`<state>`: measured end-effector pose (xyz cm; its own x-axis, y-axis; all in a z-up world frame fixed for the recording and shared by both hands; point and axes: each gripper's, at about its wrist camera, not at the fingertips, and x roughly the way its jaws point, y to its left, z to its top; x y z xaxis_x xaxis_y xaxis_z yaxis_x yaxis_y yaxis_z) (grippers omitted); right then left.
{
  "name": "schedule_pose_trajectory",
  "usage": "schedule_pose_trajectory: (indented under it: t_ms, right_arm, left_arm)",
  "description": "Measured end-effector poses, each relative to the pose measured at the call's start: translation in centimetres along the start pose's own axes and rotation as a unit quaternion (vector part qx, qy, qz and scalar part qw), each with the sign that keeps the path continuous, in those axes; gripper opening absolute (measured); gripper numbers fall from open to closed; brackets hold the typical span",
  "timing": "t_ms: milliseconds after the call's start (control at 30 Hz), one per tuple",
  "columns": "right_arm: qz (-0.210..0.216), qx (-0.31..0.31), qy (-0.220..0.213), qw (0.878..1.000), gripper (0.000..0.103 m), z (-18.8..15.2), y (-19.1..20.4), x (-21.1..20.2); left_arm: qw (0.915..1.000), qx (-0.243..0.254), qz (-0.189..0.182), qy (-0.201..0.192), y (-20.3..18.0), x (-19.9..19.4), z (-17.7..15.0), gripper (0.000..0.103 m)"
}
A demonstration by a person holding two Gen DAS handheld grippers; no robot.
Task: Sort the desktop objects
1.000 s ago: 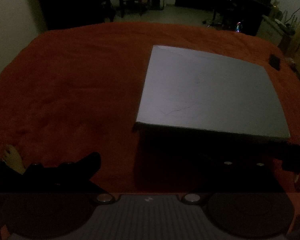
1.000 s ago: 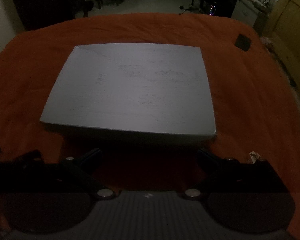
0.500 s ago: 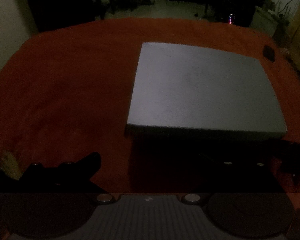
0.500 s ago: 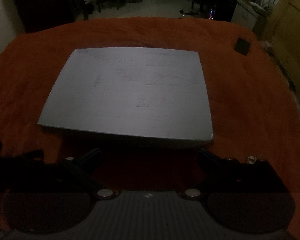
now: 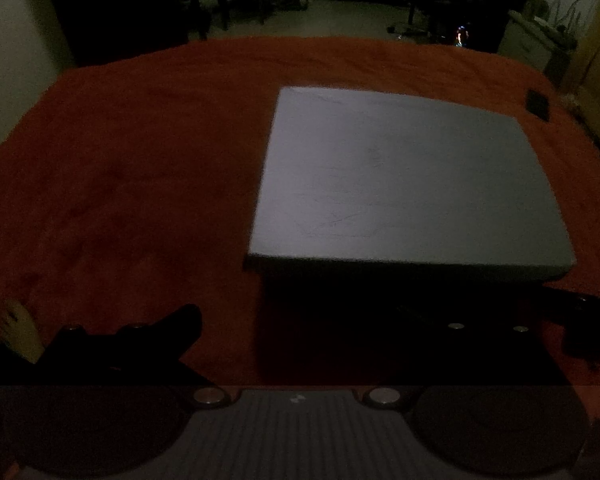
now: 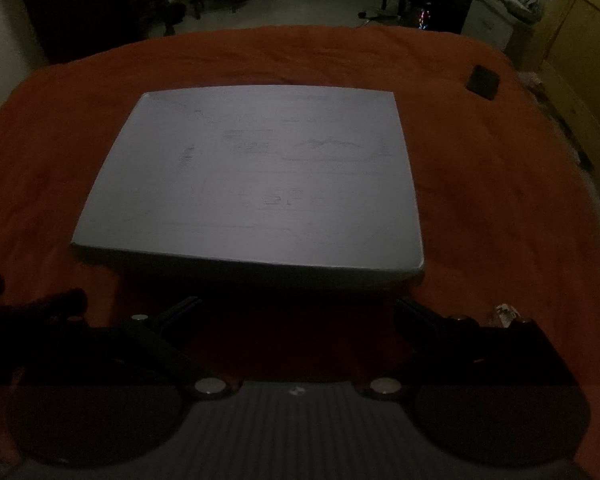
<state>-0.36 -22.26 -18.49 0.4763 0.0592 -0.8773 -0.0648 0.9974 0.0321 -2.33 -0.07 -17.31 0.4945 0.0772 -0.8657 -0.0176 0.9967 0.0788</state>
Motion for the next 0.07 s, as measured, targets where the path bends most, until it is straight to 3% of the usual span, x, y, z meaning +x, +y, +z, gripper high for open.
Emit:
schedule_pose_trajectory:
  t_ms: [67]
  right_arm:
    - [-0.001,0.000,-0.001,1.000,0.103,-0.06,0.05,-0.01]
  left_arm:
    - [1.0000,-0.005,-0.002,0.001,0.05,0.04,0.14,0.103]
